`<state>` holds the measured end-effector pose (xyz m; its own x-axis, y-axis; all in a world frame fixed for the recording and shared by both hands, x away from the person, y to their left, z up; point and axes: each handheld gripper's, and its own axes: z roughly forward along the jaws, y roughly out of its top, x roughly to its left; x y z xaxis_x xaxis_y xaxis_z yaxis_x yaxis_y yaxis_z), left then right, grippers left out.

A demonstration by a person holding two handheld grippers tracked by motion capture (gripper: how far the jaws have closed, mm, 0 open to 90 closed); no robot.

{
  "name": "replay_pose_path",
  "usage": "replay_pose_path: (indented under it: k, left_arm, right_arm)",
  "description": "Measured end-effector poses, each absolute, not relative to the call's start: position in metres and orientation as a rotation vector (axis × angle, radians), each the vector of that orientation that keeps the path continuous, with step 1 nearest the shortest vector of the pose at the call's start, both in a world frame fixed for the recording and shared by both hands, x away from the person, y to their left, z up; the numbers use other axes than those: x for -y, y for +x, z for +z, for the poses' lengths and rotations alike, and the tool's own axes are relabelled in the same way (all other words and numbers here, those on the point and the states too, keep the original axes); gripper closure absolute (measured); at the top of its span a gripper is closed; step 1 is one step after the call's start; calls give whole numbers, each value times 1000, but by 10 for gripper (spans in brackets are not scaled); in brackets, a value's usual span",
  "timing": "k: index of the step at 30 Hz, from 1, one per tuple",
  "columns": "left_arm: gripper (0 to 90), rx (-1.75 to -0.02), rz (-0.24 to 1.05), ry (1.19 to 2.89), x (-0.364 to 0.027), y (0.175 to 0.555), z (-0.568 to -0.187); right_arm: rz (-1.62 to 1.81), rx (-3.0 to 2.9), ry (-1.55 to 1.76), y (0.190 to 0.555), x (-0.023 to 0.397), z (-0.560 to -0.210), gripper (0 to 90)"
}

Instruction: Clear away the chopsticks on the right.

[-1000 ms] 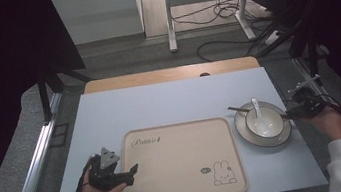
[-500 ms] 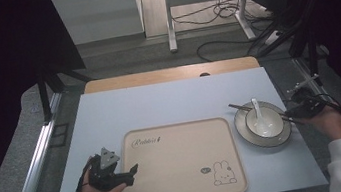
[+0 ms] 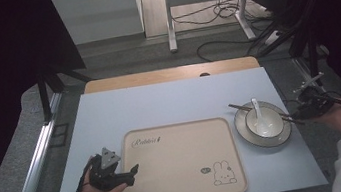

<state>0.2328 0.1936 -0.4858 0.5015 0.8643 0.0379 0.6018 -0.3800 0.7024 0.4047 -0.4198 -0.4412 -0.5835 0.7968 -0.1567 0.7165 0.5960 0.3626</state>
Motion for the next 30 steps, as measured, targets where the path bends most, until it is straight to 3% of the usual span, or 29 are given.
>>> replay_pose_path:
  k: [17,30]
  left_arm:
    - [119,-1196,531,2121,-195,233,-487]
    - [119,-1193,536,2121,-196,232,-487]
  right_arm:
    - [330,-2647,1153,410,422,-458,763]
    - [361,-2667,1120,408,425,-459,828]
